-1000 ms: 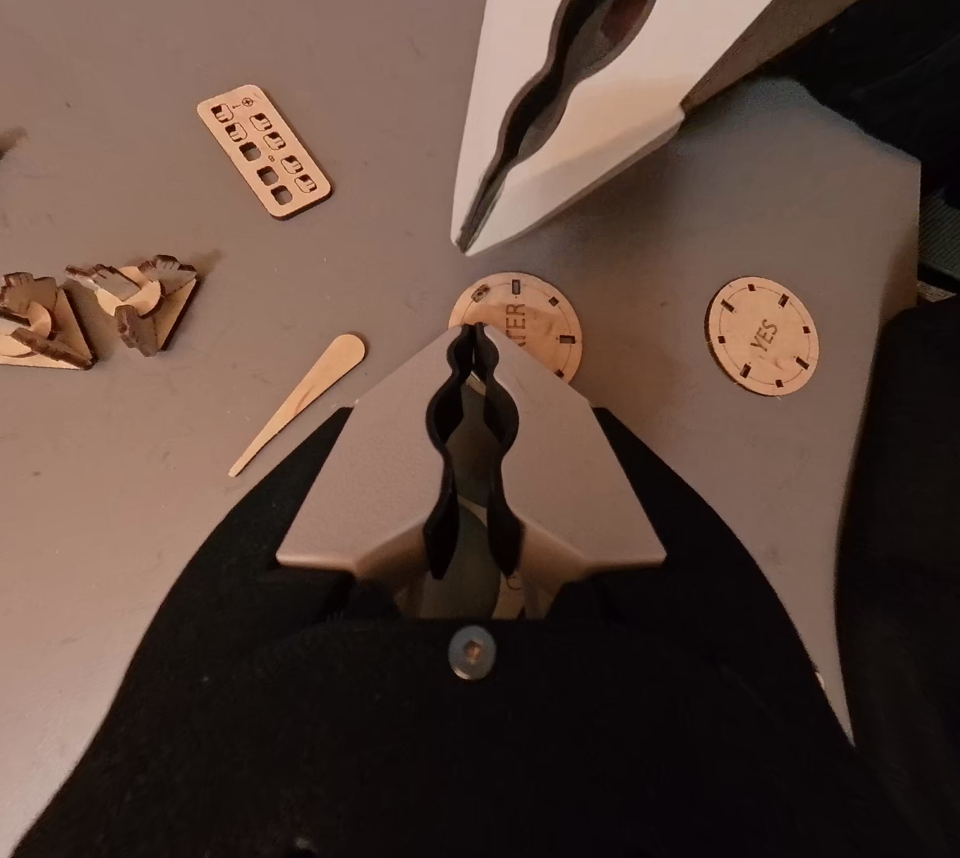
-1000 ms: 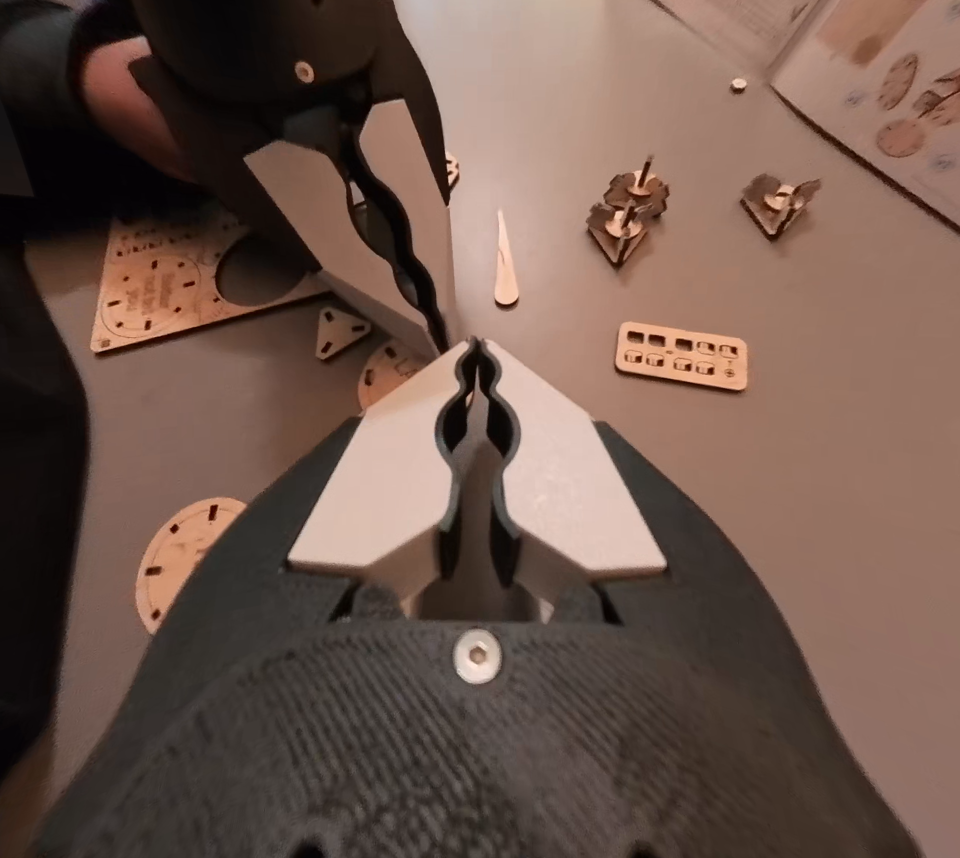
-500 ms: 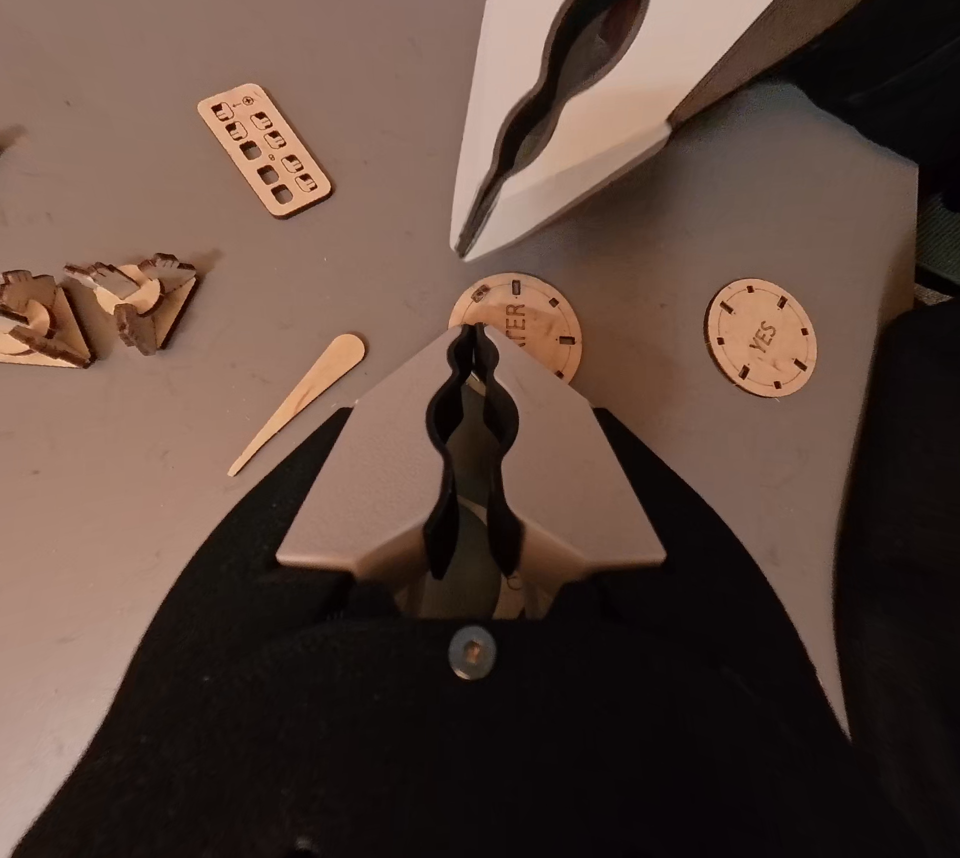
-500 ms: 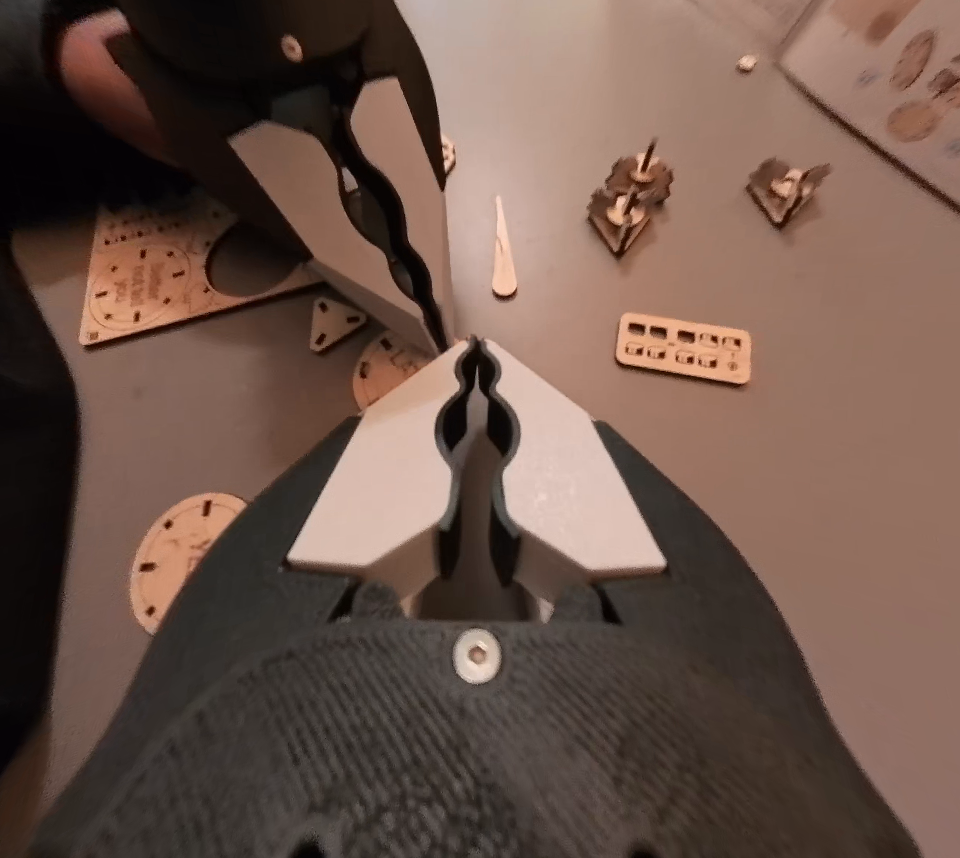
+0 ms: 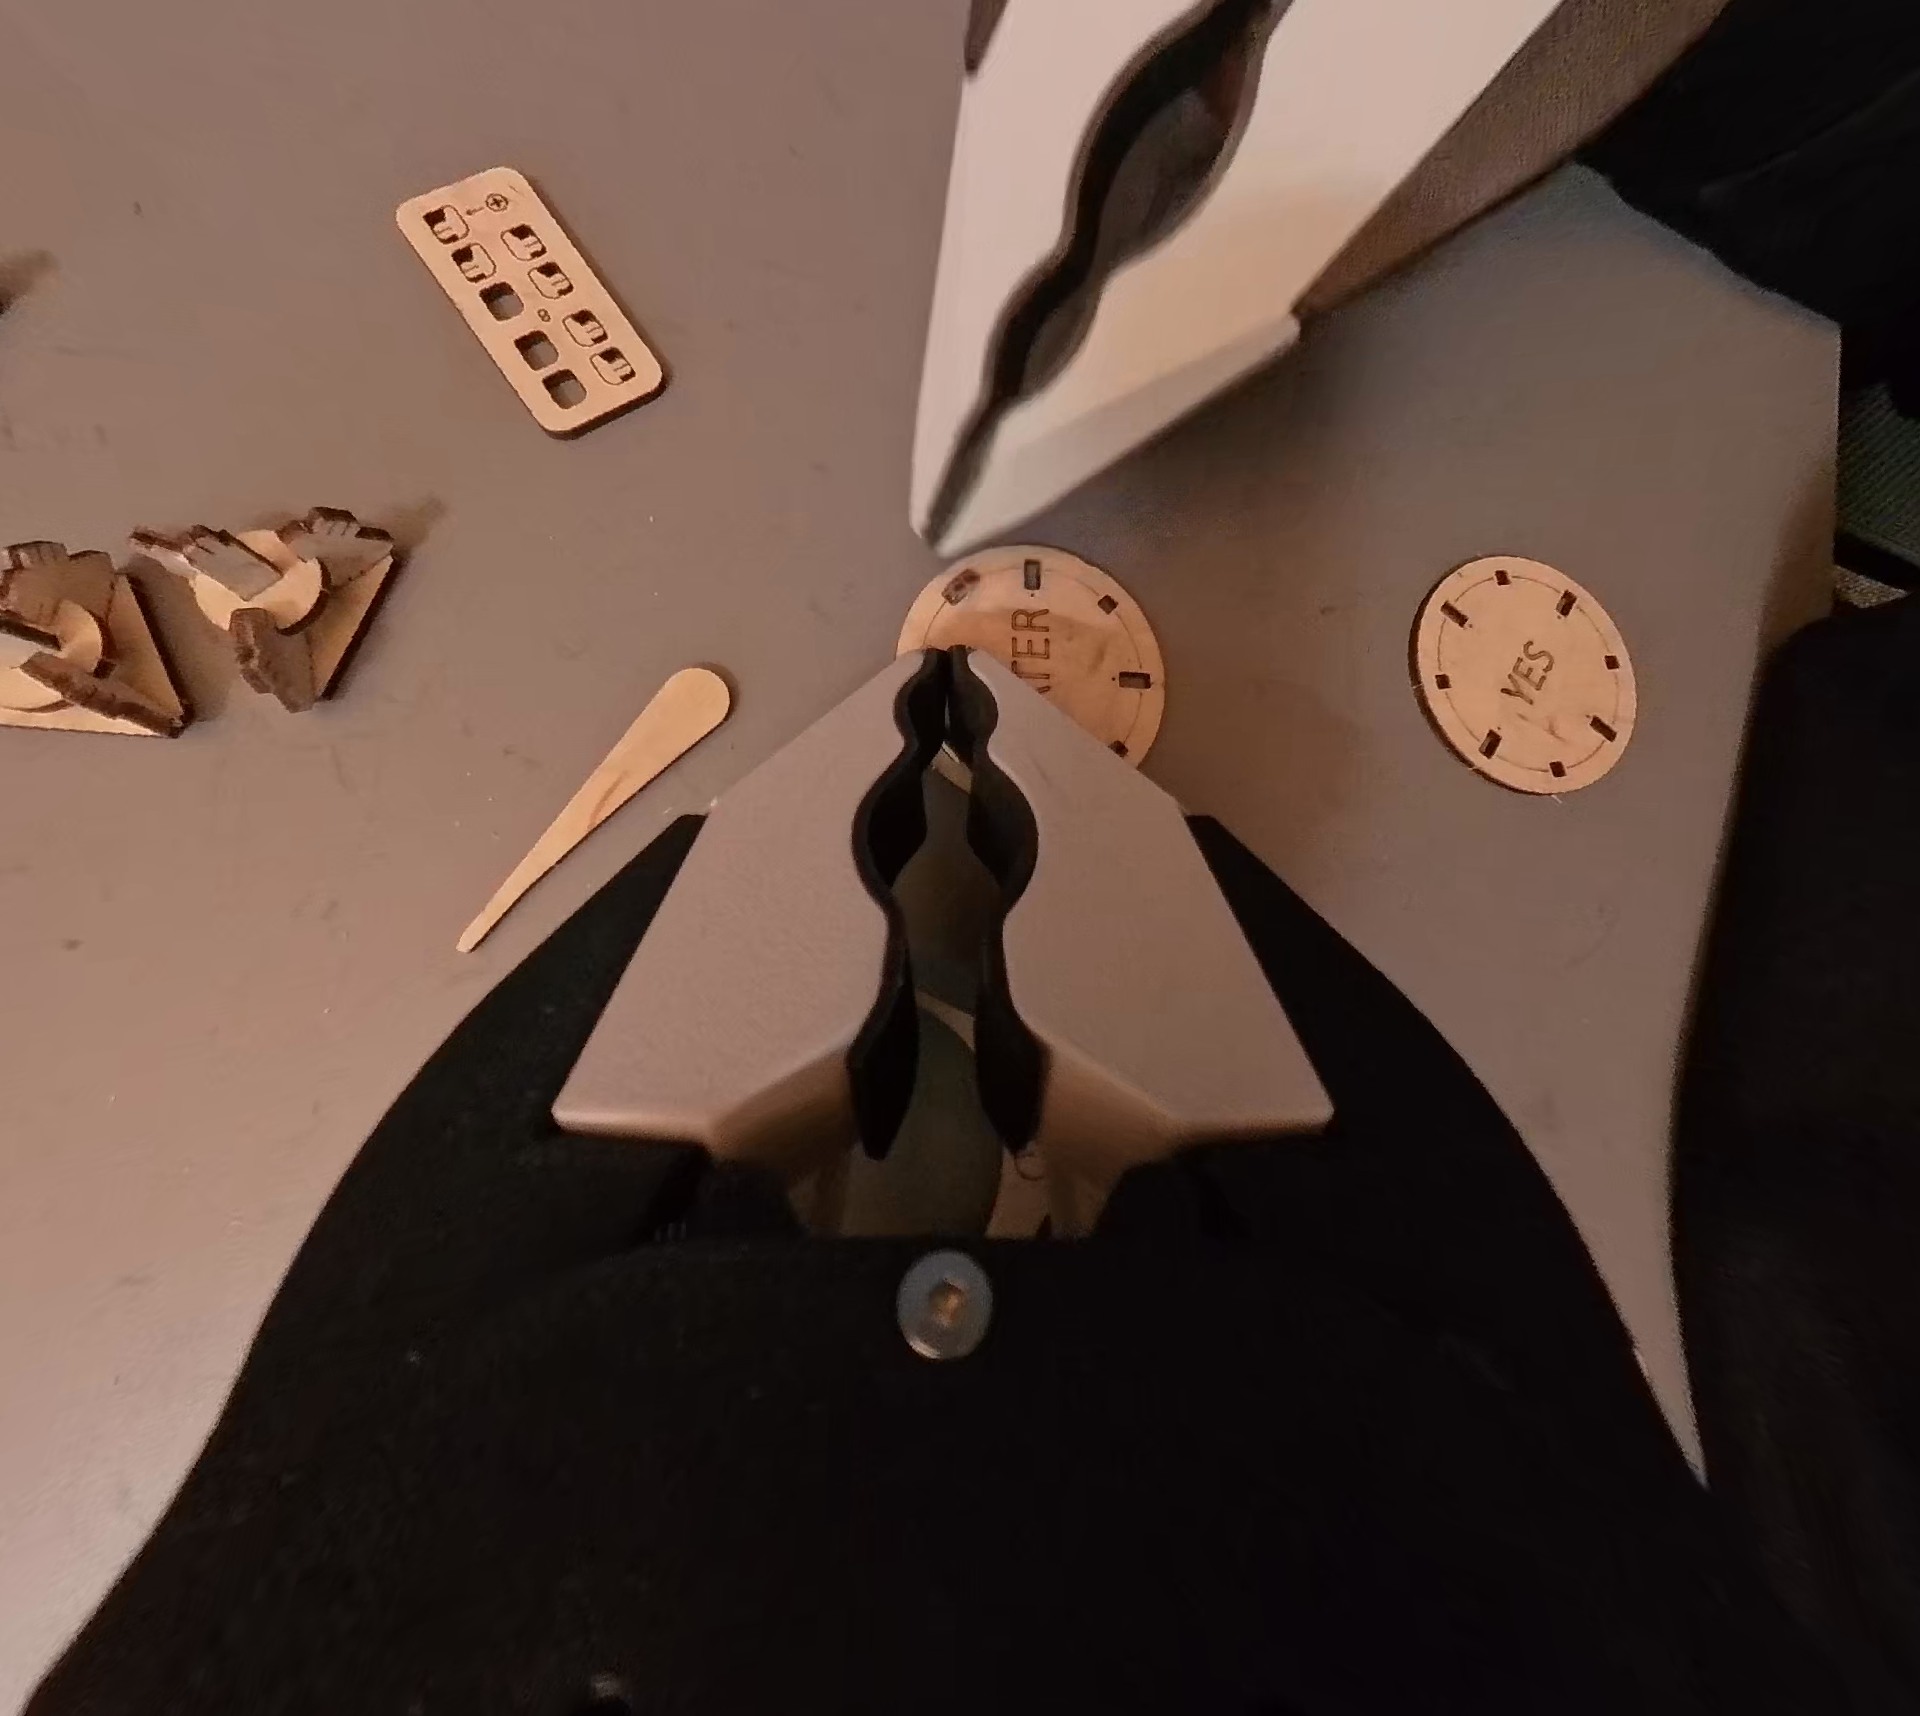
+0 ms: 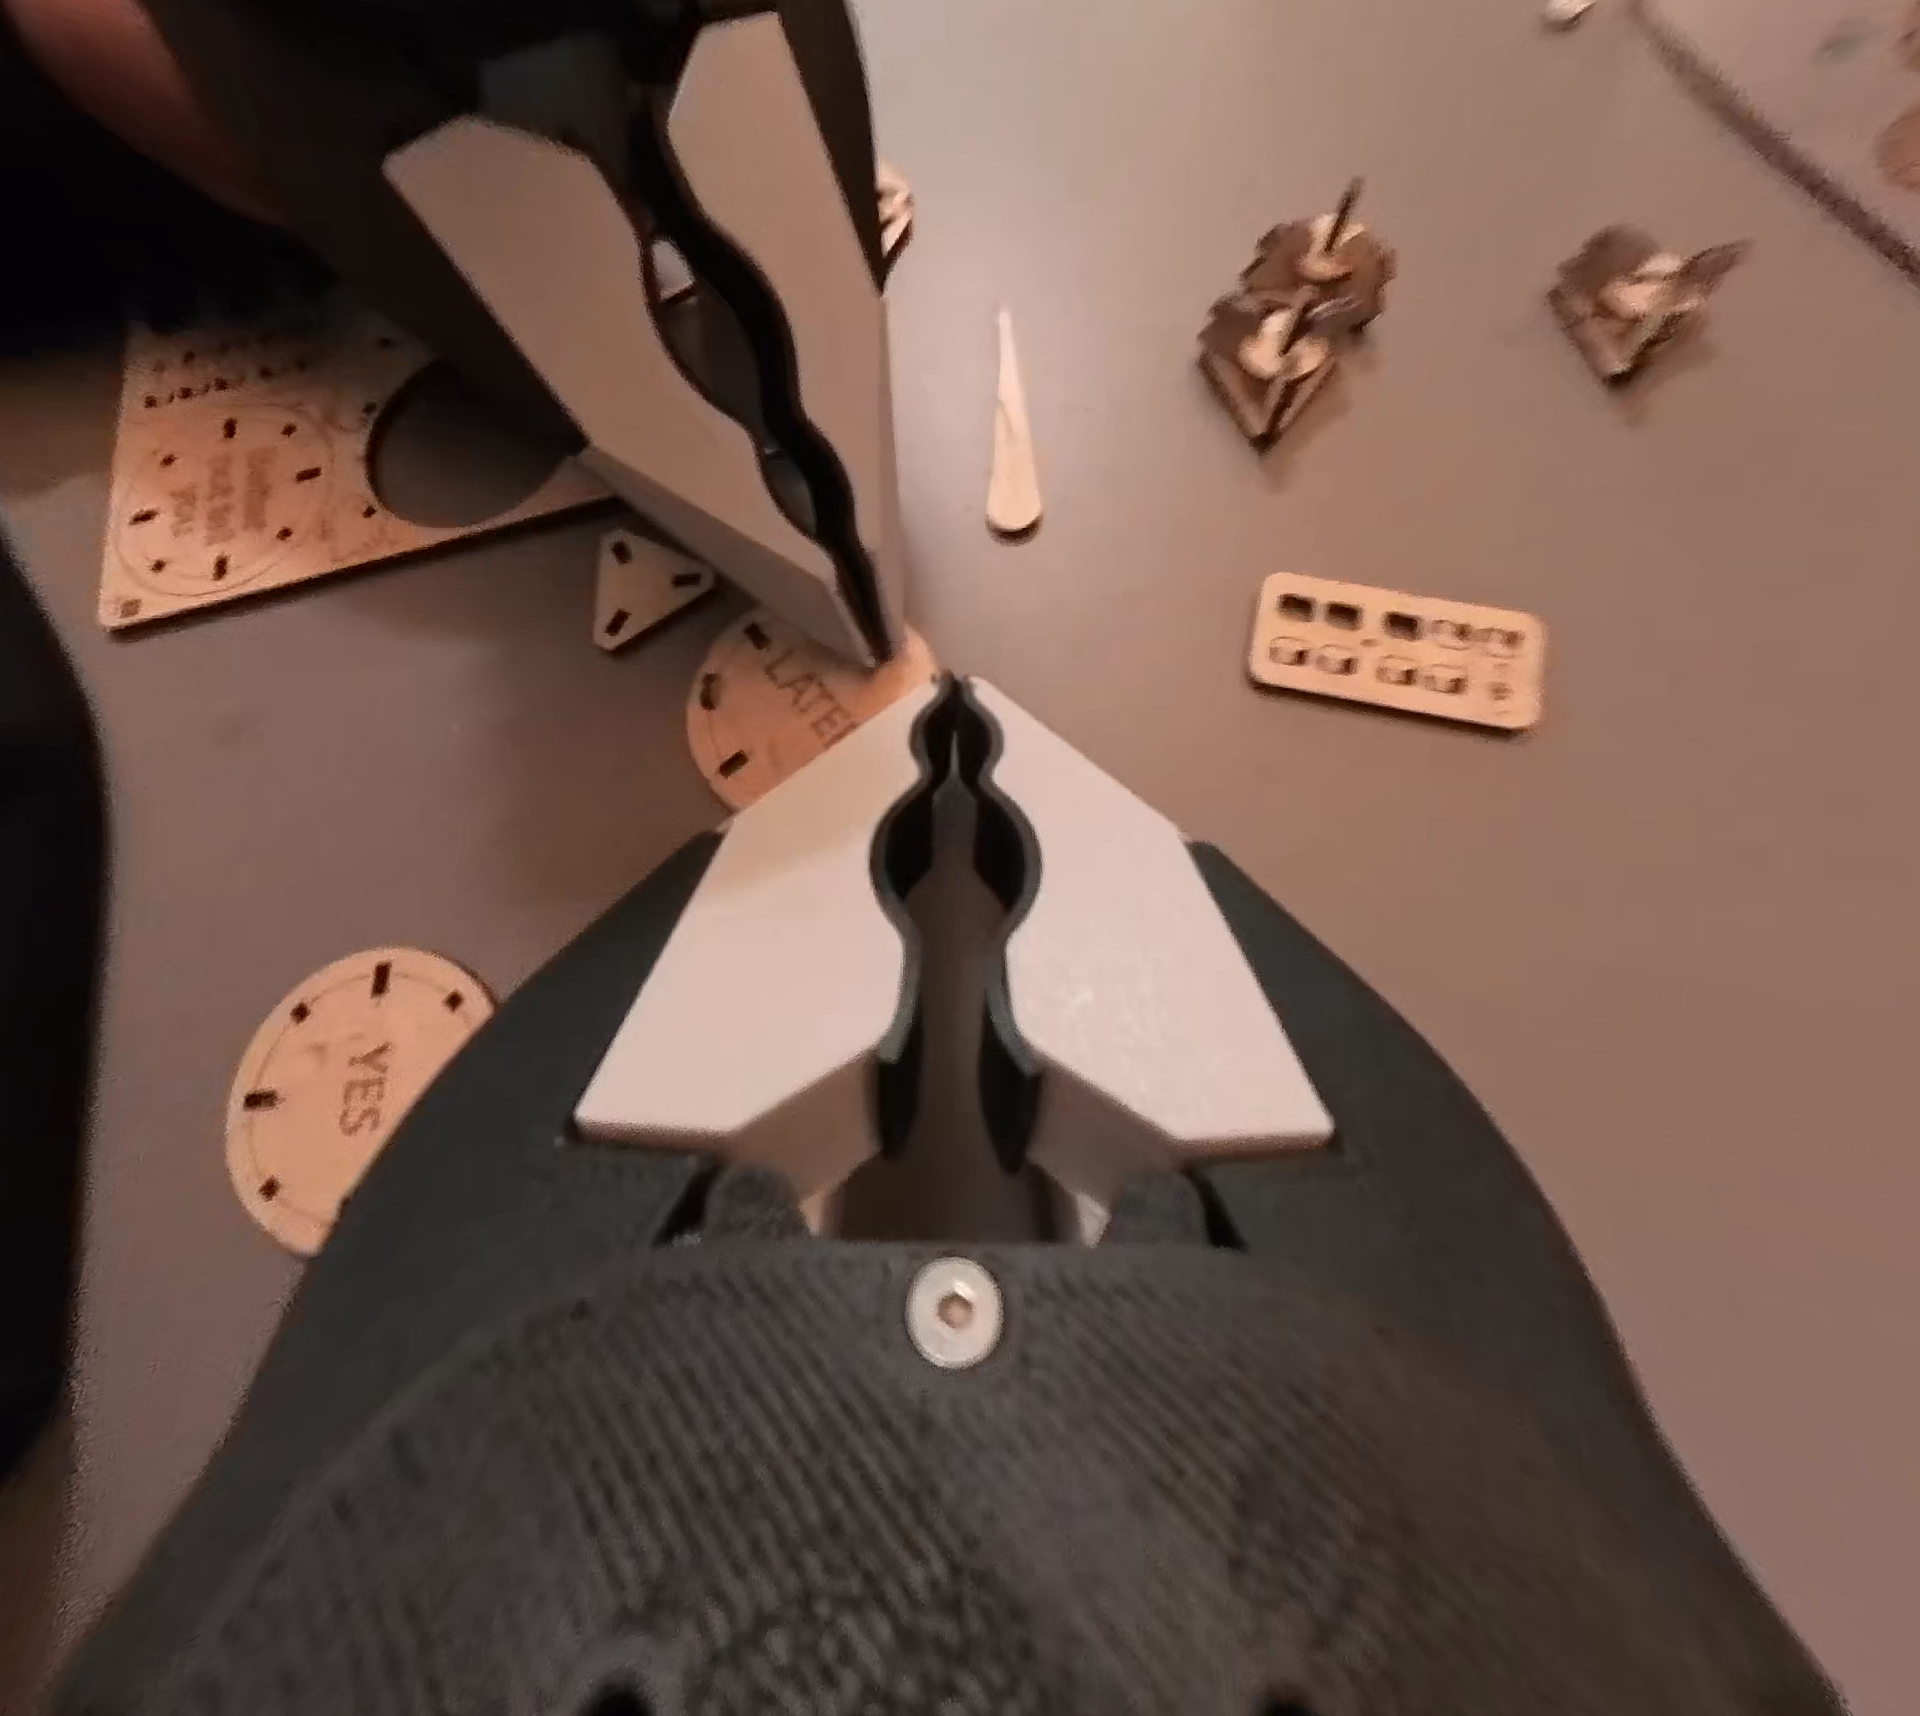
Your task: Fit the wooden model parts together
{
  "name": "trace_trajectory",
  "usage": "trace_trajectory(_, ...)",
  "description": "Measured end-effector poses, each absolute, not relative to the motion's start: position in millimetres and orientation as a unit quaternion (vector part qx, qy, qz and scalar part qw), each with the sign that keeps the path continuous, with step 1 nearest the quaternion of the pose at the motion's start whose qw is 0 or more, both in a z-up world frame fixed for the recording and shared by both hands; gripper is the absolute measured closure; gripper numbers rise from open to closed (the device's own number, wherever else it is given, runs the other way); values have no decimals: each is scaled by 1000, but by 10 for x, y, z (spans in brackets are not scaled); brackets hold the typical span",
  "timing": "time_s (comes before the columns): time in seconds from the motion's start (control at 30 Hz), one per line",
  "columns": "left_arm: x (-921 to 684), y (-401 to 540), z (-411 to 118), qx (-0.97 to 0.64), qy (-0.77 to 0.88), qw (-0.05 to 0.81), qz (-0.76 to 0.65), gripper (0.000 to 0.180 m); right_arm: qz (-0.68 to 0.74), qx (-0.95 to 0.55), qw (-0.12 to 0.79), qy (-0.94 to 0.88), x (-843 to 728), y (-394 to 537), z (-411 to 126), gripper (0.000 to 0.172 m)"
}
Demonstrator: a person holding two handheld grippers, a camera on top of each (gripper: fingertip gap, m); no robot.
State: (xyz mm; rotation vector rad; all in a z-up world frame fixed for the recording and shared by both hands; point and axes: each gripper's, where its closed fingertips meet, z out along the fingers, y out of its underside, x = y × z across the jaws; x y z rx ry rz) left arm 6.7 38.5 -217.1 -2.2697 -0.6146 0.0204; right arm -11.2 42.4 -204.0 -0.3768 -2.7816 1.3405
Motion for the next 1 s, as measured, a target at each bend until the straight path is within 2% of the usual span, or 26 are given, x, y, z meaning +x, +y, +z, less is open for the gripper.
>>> trace_trajectory(0.1, 66, 385, -2171, -891, -241, 385, 9, 179, 478, -126, 11, -869, -116, 376, -1841, 172)
trace_trajectory(0.2, 66, 385, -2171, -891, -242, 385, 7, 179, 429, -119, -8, -895, -34, 387, -2100, 172)
trace_trajectory(0.27, 66, 386, -2171, -891, -241, 385, 8, 178, 432, -124, 14, -893, -120, 438, -2031, 172)
trace_trajectory(0.43, 64, 387, -2171, -891, -240, 384, 12, 179, 539, -167, 32, -825, -330, 477, -1572, 172)
trace_trajectory(0.6, 63, 388, -2172, -892, -240, 384, 13, 179, 536, -181, 62, -822, -462, 539, -1649, 172)
trace_trajectory(0.83, 56, 393, -2157, -892, -235, 386, 15, 179, 525, -165, 168, -818, -634, 640, -1607, 172)
trace_trajectory(1.0, -152, 308, -1822, -853, -237, 457, 80, 180, 549, -179, 194, -793, -725, 703, -1494, 172)
